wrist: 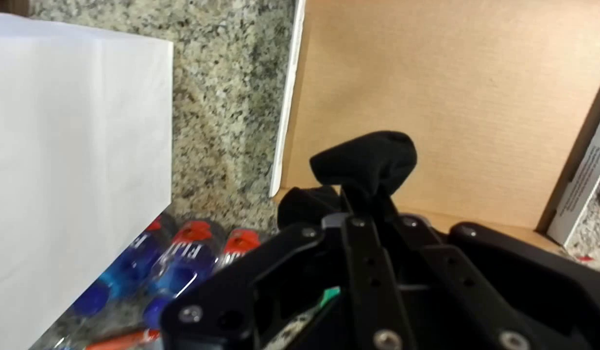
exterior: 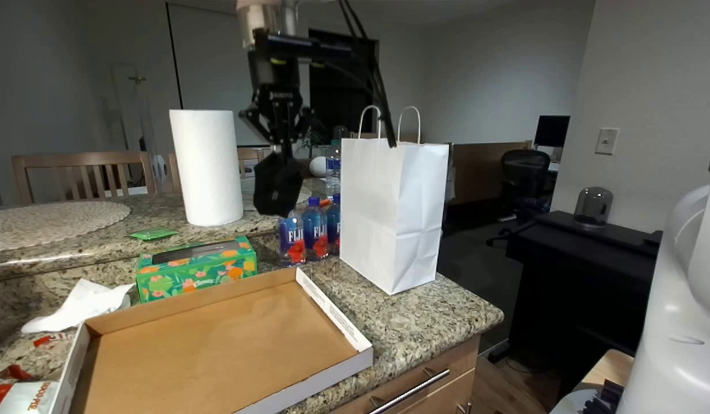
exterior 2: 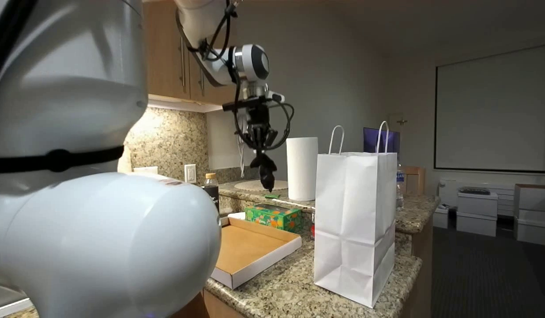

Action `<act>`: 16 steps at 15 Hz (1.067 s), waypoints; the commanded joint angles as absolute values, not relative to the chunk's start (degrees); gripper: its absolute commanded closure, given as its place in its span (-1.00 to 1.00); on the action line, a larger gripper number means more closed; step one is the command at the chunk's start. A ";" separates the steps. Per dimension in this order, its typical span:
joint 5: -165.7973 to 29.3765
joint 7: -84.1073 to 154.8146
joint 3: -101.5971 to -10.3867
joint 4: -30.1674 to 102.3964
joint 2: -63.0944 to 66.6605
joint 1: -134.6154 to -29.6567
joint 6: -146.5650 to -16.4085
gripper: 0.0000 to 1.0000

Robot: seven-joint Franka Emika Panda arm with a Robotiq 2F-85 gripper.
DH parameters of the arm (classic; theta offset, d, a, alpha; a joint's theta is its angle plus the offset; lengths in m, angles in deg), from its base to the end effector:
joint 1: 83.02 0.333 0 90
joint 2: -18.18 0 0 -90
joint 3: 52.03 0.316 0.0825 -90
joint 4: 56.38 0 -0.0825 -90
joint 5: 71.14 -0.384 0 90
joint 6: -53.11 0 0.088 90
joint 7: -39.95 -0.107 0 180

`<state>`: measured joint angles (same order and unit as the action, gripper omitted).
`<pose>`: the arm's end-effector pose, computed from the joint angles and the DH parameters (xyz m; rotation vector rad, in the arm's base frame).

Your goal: Place the black socks inside the white bag

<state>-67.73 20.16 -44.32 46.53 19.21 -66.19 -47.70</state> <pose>0.5074 0.2264 0.5436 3.0748 0.1455 0.0084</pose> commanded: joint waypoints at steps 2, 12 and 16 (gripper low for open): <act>-64.67 24.51 -44.16 42.05 28.16 -70.78 -42.34 0.90; -69.81 39.39 -57.22 33.59 36.81 -82.91 -40.73 0.91; -71.73 47.07 -60.48 35.63 33.55 -84.06 -38.00 0.91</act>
<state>-69.89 42.05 -59.79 34.43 35.98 -83.08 -40.11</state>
